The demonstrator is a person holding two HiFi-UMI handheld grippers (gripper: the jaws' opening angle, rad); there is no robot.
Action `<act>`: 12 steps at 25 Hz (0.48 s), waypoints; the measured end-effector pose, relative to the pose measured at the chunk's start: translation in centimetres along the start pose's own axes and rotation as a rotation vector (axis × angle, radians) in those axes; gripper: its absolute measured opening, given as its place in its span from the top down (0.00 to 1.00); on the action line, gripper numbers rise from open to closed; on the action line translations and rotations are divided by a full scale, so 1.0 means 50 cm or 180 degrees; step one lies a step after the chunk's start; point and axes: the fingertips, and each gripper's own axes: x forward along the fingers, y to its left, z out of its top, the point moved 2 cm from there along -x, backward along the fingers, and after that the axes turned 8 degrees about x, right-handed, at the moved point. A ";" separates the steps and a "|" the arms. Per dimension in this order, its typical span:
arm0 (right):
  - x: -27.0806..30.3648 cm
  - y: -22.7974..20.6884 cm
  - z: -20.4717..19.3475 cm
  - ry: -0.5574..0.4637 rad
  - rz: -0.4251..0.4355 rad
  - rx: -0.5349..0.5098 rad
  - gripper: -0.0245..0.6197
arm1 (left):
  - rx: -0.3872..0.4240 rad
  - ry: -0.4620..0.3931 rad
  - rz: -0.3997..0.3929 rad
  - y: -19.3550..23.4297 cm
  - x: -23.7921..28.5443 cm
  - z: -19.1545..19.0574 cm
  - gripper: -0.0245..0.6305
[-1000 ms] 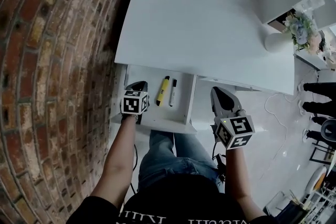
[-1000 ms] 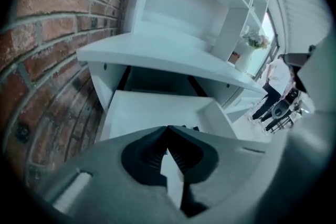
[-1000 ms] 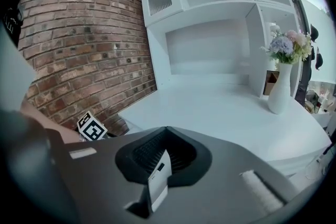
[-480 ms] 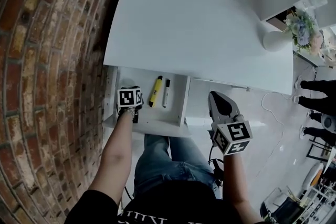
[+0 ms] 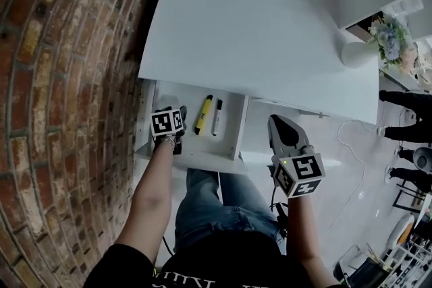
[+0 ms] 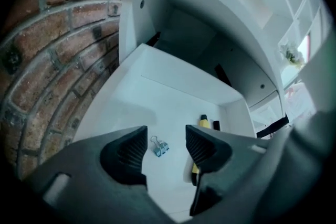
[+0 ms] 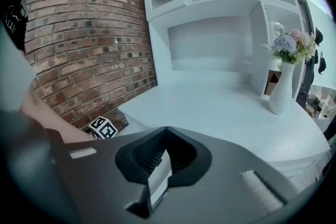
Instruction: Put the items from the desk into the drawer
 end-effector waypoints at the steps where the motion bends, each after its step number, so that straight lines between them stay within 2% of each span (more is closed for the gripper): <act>1: 0.000 0.005 0.003 -0.0018 0.0013 -0.0001 0.95 | 0.0014 -0.0055 -0.0008 -0.001 -0.010 0.008 0.61; 4: -0.005 0.022 0.014 -0.0079 0.0070 -0.0023 0.95 | 0.0123 -0.0217 -0.0043 -0.013 -0.045 0.036 0.59; 12: -0.036 0.066 0.040 -0.0215 0.0147 -0.0125 0.95 | 0.0697 -0.0698 -0.0099 -0.060 -0.161 0.117 0.58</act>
